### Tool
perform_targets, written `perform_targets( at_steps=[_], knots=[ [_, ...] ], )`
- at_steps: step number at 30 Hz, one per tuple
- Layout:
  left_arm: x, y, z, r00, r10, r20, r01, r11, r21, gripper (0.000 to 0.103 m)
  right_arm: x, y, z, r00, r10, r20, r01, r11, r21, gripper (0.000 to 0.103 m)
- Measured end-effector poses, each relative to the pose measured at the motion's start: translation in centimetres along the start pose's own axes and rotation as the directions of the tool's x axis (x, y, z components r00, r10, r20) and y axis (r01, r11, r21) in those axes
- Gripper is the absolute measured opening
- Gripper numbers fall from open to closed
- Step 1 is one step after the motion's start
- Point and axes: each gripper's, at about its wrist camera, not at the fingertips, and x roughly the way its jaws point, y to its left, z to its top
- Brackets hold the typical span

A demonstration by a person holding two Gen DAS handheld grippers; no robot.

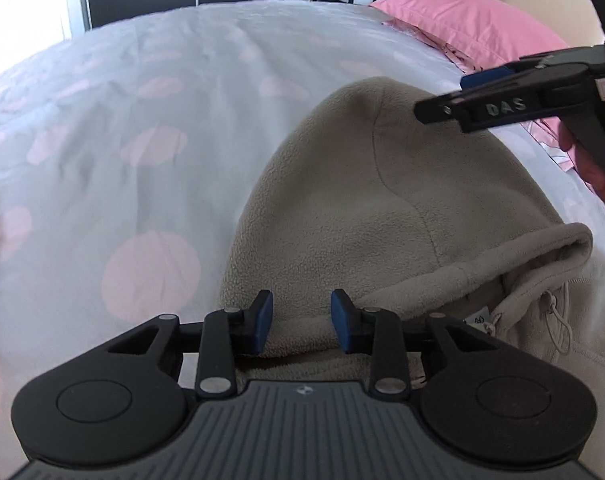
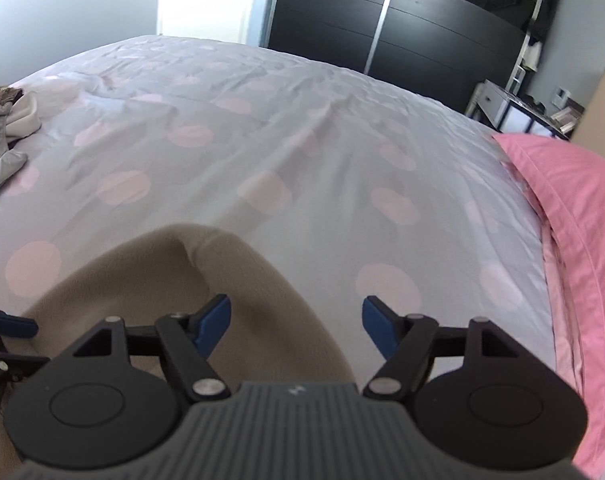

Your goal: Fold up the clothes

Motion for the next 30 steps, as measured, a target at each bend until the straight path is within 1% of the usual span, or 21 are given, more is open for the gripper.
perform_targets(
  at_steps=[2,3,5,6,7,8,9,10,14,17,19,21,24,25,28,30],
  knots=[
    [0.1,0.1,-0.2,1.000,-0.005,-0.002,0.005,1.000,-0.009,0.030,0.8,0.6,0.4,1.000,-0.019,-0.004,0.019,1.000,-0.014,0.075],
    [0.1,0.1,-0.2,1.000,-0.004,-0.002,0.004,1.000,-0.009,0.030,1.1,0.9,0.5,1.000,-0.029,-0.011,0.029,0.999,-0.013,0.072],
    [0.1,0.1,-0.2,1.000,-0.002,0.000,0.002,1.000,-0.015,0.030,1.7,1.3,0.6,0.998,-0.052,-0.029,0.052,0.999,-0.008,0.048],
    [0.1,0.1,-0.1,1.000,-0.001,0.001,0.001,1.000,-0.018,0.030,1.5,1.5,0.6,0.998,-0.060,-0.029,0.060,0.998,-0.015,0.020],
    [0.1,0.1,-0.1,1.000,0.001,0.001,-0.001,1.000,-0.020,0.030,1.2,1.7,0.5,0.998,-0.066,-0.023,0.066,0.998,-0.026,0.012],
    [0.1,0.2,-0.2,1.000,0.001,0.005,0.000,1.000,-0.026,0.030,0.9,1.9,0.4,0.997,-0.072,-0.018,0.072,0.997,-0.037,0.012],
    [0.0,0.2,-0.2,1.000,0.000,0.009,0.000,0.999,-0.032,0.030,0.1,2.1,0.3,0.998,-0.070,-0.001,0.069,0.996,-0.049,0.008],
    [0.0,0.3,-0.3,1.000,0.000,0.015,0.001,0.999,-0.039,0.030,-0.9,2.3,0.2,0.998,-0.063,0.020,0.064,0.996,-0.062,0.008],
    [-1.0,0.5,-0.9,0.998,-0.002,0.069,0.006,0.998,-0.058,0.030,-6.6,3.1,-0.8,0.992,-0.010,0.123,0.022,0.995,-0.094,0.007],
    [-3.5,0.9,-1.6,0.992,-0.015,0.123,0.024,0.997,-0.074,0.030,-11.1,4.0,-2.6,0.981,0.019,0.192,0.006,0.992,-0.129,0.007],
    [-5.7,1.6,-2.3,0.989,-0.038,0.143,0.051,0.995,-0.090,0.030,-13.9,4.5,-4.1,0.973,0.033,0.229,0.001,0.989,-0.146,0.007],
    [-8.0,2.3,-3.1,0.988,-0.031,0.151,0.046,0.994,-0.096,0.030,-16.5,5.1,-6.0,0.964,0.049,0.261,-0.007,0.987,-0.160,0.007],
    [-11.3,3.2,-4.2,0.987,-0.018,0.163,0.035,0.994,-0.104,0.030,-19.8,6.5,-9.4,0.956,0.086,0.280,-0.027,0.978,-0.207,0.007],
    [-12.1,3.4,-4.1,0.987,-0.007,0.162,0.023,0.994,-0.103,0.030,-20.6,7.1,-10.7,0.956,0.098,0.278,-0.033,0.973,-0.229,0.007],
    [-14.1,3.5,-4.5,0.988,0.010,0.156,0.005,0.995,-0.096,0.030,-22.6,8.9,-14.3,0.958,0.131,0.254,-0.052,0.953,-0.298,0.007],
    [-15.0,3.2,-4.7,0.988,0.010,0.152,0.004,0.996,-0.092,0.031,-23.2,9.9,-16.7,0.964,0.153,0.219,-0.071,0.938,-0.340,0.007]
  ],
)
